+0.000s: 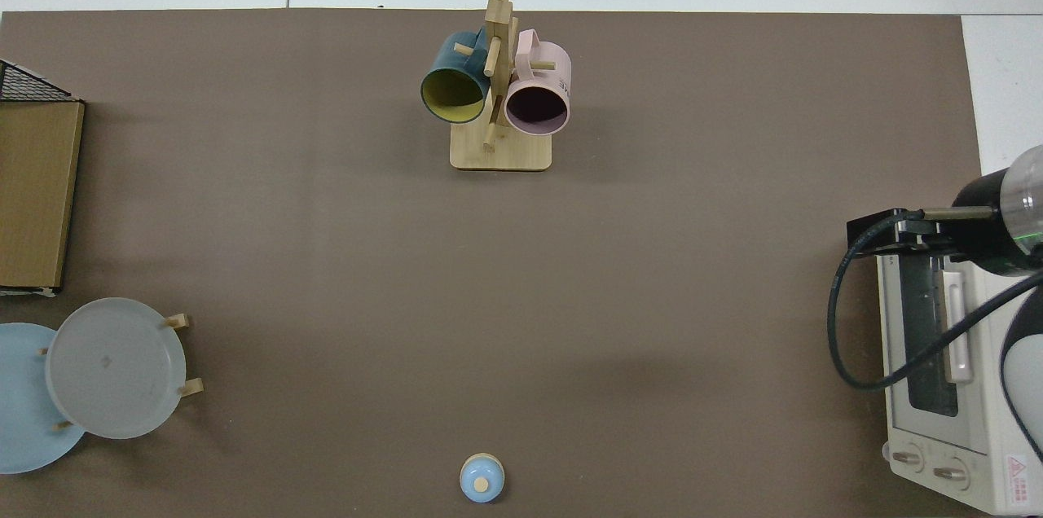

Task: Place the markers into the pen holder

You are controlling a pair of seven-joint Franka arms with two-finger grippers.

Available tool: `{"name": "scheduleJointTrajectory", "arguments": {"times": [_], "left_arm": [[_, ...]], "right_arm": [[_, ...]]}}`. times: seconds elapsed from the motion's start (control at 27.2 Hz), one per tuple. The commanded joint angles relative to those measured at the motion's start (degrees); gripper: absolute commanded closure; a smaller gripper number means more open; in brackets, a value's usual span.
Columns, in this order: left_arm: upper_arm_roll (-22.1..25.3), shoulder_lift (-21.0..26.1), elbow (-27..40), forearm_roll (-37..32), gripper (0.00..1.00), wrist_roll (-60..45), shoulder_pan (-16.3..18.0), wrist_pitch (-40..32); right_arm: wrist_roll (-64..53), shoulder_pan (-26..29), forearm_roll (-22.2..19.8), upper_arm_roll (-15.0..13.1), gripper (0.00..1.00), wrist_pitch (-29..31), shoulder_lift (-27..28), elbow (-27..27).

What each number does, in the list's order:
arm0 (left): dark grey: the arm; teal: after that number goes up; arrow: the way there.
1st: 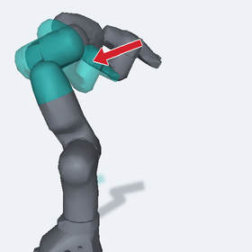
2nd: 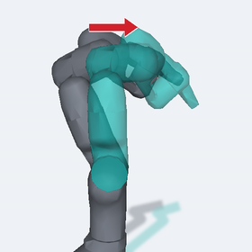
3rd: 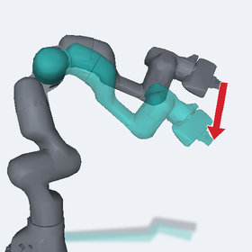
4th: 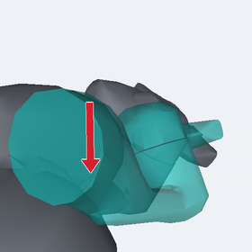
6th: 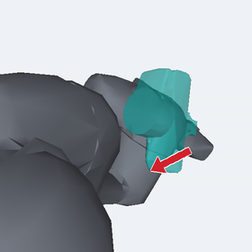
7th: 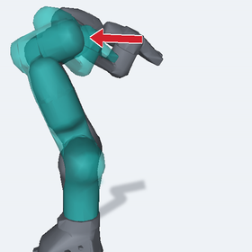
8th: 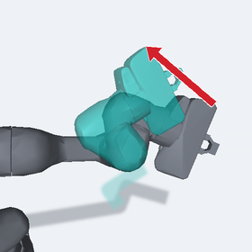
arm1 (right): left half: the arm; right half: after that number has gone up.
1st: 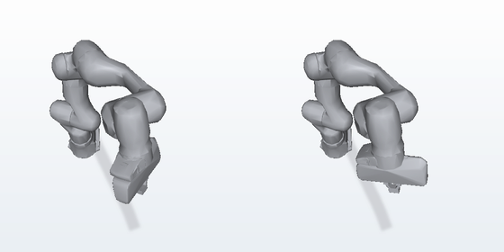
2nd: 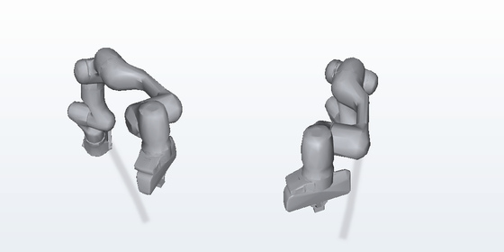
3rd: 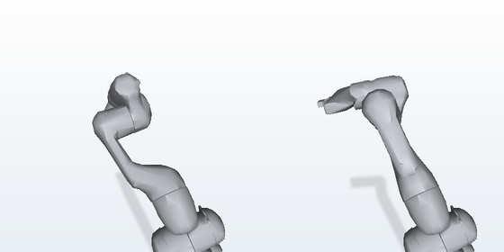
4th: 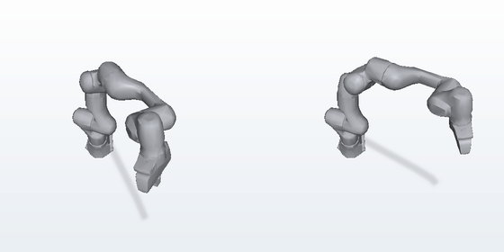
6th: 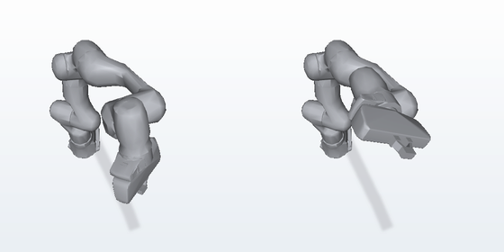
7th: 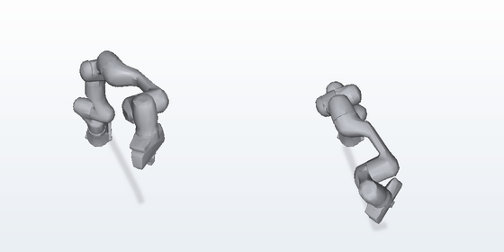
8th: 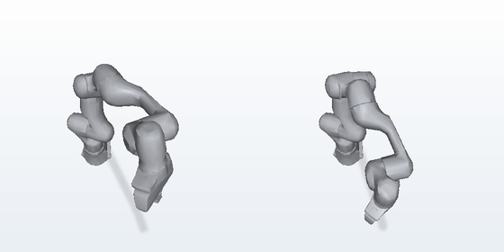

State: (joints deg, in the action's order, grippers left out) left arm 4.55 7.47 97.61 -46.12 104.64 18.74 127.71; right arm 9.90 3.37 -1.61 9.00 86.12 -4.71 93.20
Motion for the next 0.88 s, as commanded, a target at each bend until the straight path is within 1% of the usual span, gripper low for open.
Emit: {"name": "scheduleJointTrajectory", "arguments": {"times": [0.0, 0.11, 0.18, 0.26, 0.37, 0.44, 0.48, 0.55, 0.59, 0.62, 0.66, 0.7, 0.84], "left_arm": [[0.90, -2.54, -3.65, 5.94, 0.44, 1.71, -4.58, -7.55], [0.90, -5.00, -4.45, 9.54, 0.42, 1.01, -6.78, -12.03], [1.16, -7.20, -4.36, 14.36, 0.40, 0.48, -8.54, -13.97], [2.21, -8.17, -4.54, 19.90, 0.38, -0.22, -9.33, -16.08], [3.18, -8.96, -5.32, 24.92, 0.35, -2.32, -11.62, -21.70], [3.36, -9.23, -6.29, 25.99, 0.32, -6.88, -13.19, -25.04], [3.71, -9.49, -6.56, 26.34, 0.29, -10.74, -14.25, -27.32], [4.15, -10.10, -6.65, 27.48, 0.21, -16.98, -16.01, -30.75], [4.15, -10.46, -6.65, 28.70, 0.19, -19.62, -16.80, -32.16], [4.33, -10.89, -6.65, 30.11, 0.13, -22.00, -17.50, -33.13], [4.33, -11.25, -6.65, 31.43, 0.02, -24.11, -18.12, -33.84], [4.41, -11.42, -6.56, 32.83, 0.00, -26.74, -19.08, -34.37], [4.41, -12.39, -6.47, 36.09, 0.00, -37.90, -21.46, -38.31]], "right_arm": [[0.91, 0.59, 0.55, 0.41, 0.00, 1.25, -1.10, 1.29], [0.91, 0.59, 0.55, 0.41, 0.00, 1.25, -1.10, 1.29], [0.91, 0.59, 0.55, 0.41, 0.00, 1.25, -1.10, 1.29], [0.91, 0.59, 0.55, 0.41, 0.00, 1.25, -1.10, 1.29], [0.91, 0.59, 0.55, 0.41, 0.00, 1.25, -1.10, 1.29], [0.91, 0.59, 0.55, 0.41, 0.00, 1.25, -1.10, 1.29], [0.91, 0.59, 0.55, 0.41, 0.00, 1.25, -1.10, 1.29], [0.91, 0.59, 0.55, 0.41, 0.00, 1.25, -1.10, 1.29], [0.91, 0.59, 0.55, 0.41, 0.00, 1.25, -1.10, 1.29], [0.91, 0.59, 0.55, 0.41, 0.00, 1.25, -1.10, 1.29], [0.91, 0.59, 0.55, 0.41, 0.00, 1.25, -1.10, 1.29], [0.91, 0.59, 0.55, 0.41, 0.00, 1.25, -1.10, 1.29], [0.91, 0.59, 0.55, 0.41, 0.00, 1.25, -1.10, 1.29]]}}
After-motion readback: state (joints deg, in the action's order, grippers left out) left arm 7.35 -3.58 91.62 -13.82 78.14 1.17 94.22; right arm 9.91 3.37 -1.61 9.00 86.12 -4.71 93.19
